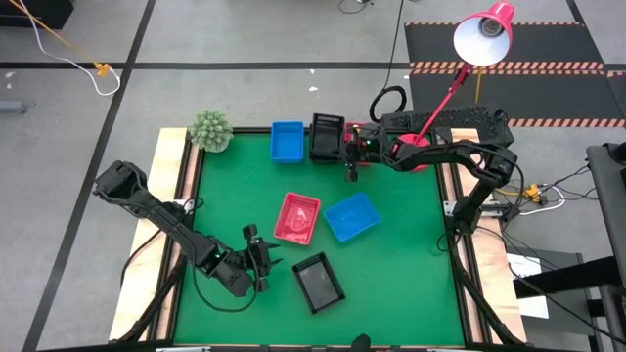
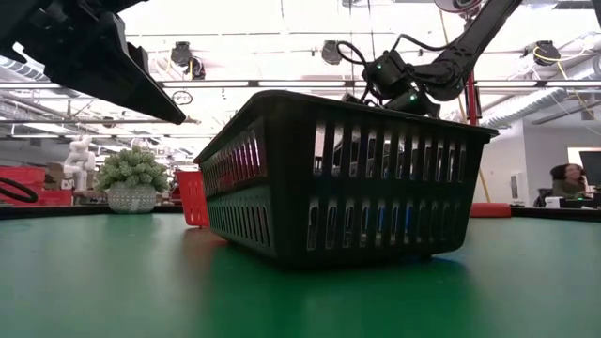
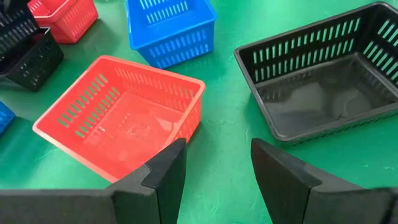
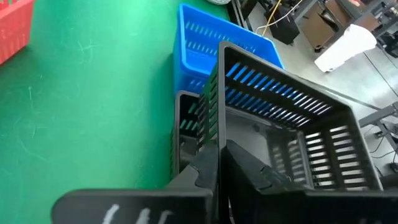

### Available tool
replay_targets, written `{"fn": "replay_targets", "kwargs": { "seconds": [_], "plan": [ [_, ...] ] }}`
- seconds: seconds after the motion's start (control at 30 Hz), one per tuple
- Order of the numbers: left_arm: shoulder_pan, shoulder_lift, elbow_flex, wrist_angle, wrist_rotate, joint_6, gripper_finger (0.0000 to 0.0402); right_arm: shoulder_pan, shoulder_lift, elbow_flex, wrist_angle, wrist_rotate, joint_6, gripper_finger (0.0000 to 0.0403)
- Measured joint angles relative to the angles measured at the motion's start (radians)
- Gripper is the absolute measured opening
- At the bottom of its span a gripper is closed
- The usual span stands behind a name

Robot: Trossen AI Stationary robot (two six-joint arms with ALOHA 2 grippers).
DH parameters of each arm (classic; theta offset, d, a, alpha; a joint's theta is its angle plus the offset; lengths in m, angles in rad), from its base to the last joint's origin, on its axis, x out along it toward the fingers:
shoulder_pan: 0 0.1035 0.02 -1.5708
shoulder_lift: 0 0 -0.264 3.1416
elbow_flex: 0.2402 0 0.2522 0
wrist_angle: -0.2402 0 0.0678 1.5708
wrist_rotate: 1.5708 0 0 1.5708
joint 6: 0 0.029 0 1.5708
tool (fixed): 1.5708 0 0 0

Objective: Stack baskets by color
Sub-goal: Stack the bottom left black basket on the top black basket

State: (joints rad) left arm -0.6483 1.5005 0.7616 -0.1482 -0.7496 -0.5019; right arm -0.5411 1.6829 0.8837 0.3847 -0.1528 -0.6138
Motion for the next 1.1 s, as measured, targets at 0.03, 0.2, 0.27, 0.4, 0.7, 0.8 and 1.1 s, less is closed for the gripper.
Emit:
{"fn": "replay_targets", "kwargs": {
  "seconds": [0.03, 0.2, 0.27, 0.4, 0.7, 0.8, 1.1],
  "plan": [
    [0.000, 0.000, 0.000, 0.000, 0.000, 0.001, 0.0184, 0.000, 0.000, 0.000, 0.000, 0.000, -0.001, 0.0019],
    [0.000, 0.000, 0.000, 0.000, 0.000, 0.003, 0.0184, 0.000, 0.000, 0.000, 0.000, 0.000, -0.009, 0.0032],
    [0.000, 0.000, 0.000, 0.000, 0.000, -0.001, 0.0184, 0.000, 0.000, 0.000, 0.000, 0.000, -0.009, 0.0035],
    [0.000, 0.000, 0.000, 0.002, 0.000, -0.003, 0.0184, 0.000, 0.000, 0.000, 0.000, 0.000, -0.004, 0.0036],
    [0.000, 0.000, 0.000, 0.024, 0.000, 0.011, 0.0184, 0.001, 0.000, 0.001, 0.000, 0.051, 0.005, 0.0078],
    [0.000, 0.000, 0.000, 0.023, 0.000, 0.011, 0.0184, 0.006, 0.000, 0.001, 0.006, 0.052, 0.031, 0.0104],
    [0.000, 0.000, 0.000, 0.023, 0.000, 0.011, 0.0184, 0.006, 0.000, 0.002, -0.001, 0.046, 0.166, 0.0151]
  ]
}}
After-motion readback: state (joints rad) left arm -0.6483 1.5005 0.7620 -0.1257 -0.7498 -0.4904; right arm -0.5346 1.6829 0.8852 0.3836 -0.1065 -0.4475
